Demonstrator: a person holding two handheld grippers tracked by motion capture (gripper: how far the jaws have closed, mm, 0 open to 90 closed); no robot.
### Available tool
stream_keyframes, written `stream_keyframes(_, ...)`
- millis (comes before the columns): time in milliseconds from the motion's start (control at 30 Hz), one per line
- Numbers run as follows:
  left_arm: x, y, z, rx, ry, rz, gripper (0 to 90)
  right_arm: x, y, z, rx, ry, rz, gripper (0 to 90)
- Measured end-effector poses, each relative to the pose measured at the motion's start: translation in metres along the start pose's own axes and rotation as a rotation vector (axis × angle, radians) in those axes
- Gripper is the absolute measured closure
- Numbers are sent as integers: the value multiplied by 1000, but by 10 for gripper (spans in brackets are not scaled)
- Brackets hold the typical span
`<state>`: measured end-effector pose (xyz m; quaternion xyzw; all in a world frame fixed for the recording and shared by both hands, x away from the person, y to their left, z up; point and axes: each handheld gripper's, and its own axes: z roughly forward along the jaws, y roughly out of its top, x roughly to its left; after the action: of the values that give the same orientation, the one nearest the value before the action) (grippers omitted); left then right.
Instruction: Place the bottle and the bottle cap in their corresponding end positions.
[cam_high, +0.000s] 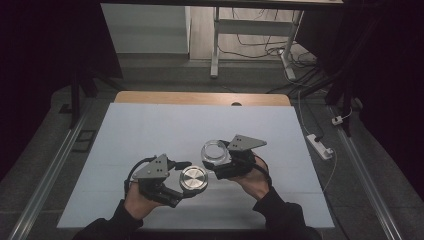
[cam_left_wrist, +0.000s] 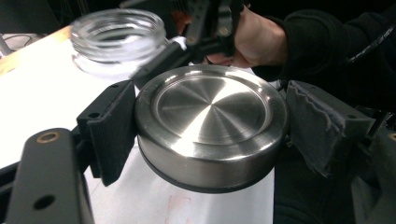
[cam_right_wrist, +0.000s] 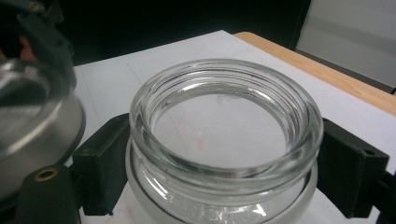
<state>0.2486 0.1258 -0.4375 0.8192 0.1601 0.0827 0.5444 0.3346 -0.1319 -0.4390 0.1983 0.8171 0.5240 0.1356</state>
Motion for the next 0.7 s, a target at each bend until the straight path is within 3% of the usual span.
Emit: stream_keyframes(700, -3, -31, 25, 48, 23, -2, 209, -22, 7, 23, -2, -34, 17, 149)
